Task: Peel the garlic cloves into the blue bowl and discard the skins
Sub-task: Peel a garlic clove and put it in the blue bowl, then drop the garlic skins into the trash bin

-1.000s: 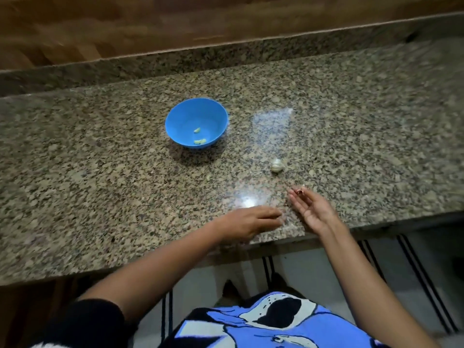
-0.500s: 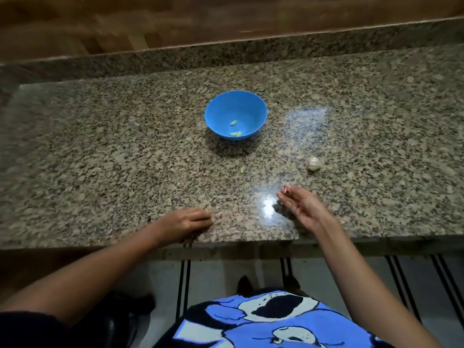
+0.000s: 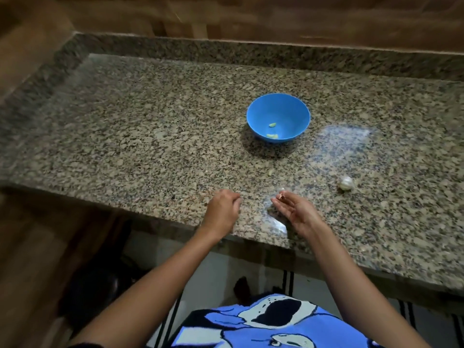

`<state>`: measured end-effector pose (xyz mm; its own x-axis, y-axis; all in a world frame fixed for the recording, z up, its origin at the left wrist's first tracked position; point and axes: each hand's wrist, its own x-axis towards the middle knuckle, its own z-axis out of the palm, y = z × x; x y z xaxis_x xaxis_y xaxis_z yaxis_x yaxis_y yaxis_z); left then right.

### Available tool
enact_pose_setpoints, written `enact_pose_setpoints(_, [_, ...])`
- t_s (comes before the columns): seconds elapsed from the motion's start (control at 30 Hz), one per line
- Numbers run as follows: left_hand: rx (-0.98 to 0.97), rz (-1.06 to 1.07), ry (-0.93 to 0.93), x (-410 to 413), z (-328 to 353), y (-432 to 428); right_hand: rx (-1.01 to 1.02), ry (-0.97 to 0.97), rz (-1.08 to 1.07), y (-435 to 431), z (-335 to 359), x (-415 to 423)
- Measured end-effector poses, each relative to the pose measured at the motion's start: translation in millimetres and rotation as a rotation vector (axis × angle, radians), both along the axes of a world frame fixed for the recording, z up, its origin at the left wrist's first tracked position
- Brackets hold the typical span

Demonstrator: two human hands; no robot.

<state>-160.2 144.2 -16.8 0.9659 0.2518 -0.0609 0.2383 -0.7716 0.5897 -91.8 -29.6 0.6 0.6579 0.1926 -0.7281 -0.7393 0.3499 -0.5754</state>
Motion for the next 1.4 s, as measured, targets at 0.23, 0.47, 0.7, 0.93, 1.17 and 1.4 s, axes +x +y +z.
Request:
enact_pose_setpoints(0.23, [-0.017, 0.054, 0.045, 4.1, 6.4, -17.0, -0.029, -0.018, 0.082, -7.7, 9.9, -1.3])
enact_pose_setpoints(0.47, [-1.21, 0.741, 0.163, -2.1, 38.2, 17.6, -0.089, -0.179, 0.377, 16.8, 19.7, -4.5])
enact_pose_setpoints(0.7, [-1.691, 1.29, -0.381, -142.3, 36.3, 105.3, 0.094, -0.193, 0.89, 161.8, 26.4, -69.4])
enact_pose_setpoints(0.93, [-1.704, 1.524, -0.77, -302.3, 17.7, 178.5, 0.129, -0.027, 1.076, 301.2, -3.5, -178.4])
enact_pose_setpoints(1.17, [-1.609, 1.599, -0.781, -380.8, -6.7, 228.0, 0.041, 0.038, 1.041, 372.5, -9.7, -232.6])
enact_pose_setpoints(1.4, [-1.648, 1.655, -0.896, -399.7, -23.2, 257.4, 0.052, 0.112, 1.026, 419.6, -22.0, -248.6])
